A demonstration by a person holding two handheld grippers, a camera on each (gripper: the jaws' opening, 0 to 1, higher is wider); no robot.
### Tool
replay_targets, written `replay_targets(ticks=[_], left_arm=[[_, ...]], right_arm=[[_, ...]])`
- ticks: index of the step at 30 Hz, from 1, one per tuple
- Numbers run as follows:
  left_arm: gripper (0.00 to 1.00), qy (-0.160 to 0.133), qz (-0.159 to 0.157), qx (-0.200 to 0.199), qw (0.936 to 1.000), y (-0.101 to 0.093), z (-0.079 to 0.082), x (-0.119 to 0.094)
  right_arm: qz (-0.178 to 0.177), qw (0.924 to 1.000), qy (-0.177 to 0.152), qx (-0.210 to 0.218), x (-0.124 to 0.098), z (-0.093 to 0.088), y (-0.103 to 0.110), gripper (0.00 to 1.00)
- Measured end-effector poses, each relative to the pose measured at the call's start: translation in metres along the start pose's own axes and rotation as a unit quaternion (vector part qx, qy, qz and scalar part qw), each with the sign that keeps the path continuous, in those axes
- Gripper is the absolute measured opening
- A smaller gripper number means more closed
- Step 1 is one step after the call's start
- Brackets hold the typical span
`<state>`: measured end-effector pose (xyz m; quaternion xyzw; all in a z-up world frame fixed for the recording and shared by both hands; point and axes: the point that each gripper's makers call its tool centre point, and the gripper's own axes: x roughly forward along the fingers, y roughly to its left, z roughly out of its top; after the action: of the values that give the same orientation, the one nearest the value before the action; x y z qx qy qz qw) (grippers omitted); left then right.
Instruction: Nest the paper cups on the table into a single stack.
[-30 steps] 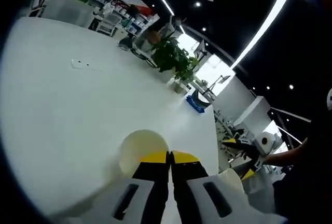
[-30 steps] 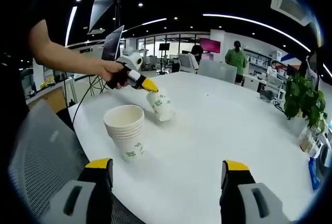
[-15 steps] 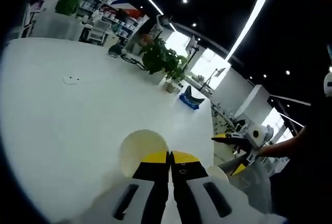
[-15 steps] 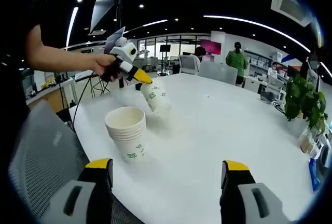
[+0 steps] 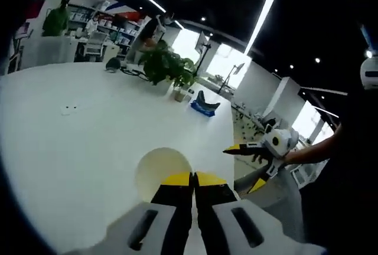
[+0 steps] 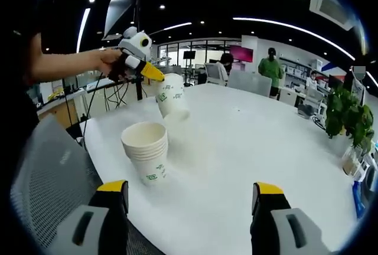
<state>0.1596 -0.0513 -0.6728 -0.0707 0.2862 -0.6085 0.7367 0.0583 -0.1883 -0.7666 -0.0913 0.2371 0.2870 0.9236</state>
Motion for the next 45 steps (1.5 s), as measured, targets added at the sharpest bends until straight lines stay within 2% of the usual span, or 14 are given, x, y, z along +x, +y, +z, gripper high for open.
replay_targets(ticks=[15, 21, 30, 34, 41, 45], left_arm=[[0.0, 0.025, -0.028, 0.051, 0.998, -0.034, 0.008, -0.001], [0.0, 0.05, -0.044, 0.068, 0.9955, -0.051, -0.002, 0.001], [0.0, 0.077, -0.051, 0.092, 0.9915, -0.062, -0.013, 0.003], [0.0, 0.088, -0.053, 0.109, 0.9887, -0.067, -0.016, 0.004], [0.0, 0.124, -0.053, 0.145, 0.9802, -0.072, -0.028, 0.009], [0.0, 0.134, -0.054, 0.164, 0.9758, -0.074, -0.031, 0.012]], right_arm=[[0.0, 1.0, 0.004, 0.0, 0.001, -0.002, -0.001, 0.87], [0.0, 1.0, 0.007, -0.001, 0.001, -0.004, -0.002, 0.87], [0.004, 0.9999, 0.013, -0.002, 0.002, -0.006, 0.0, 0.85], [0.004, 0.9999, 0.013, -0.003, 0.001, -0.006, 0.001, 0.85], [0.003, 0.9999, 0.013, -0.004, 0.001, -0.005, 0.001, 0.85], [0.001, 0.9999, 0.012, -0.003, 0.001, -0.005, 0.0, 0.85]])
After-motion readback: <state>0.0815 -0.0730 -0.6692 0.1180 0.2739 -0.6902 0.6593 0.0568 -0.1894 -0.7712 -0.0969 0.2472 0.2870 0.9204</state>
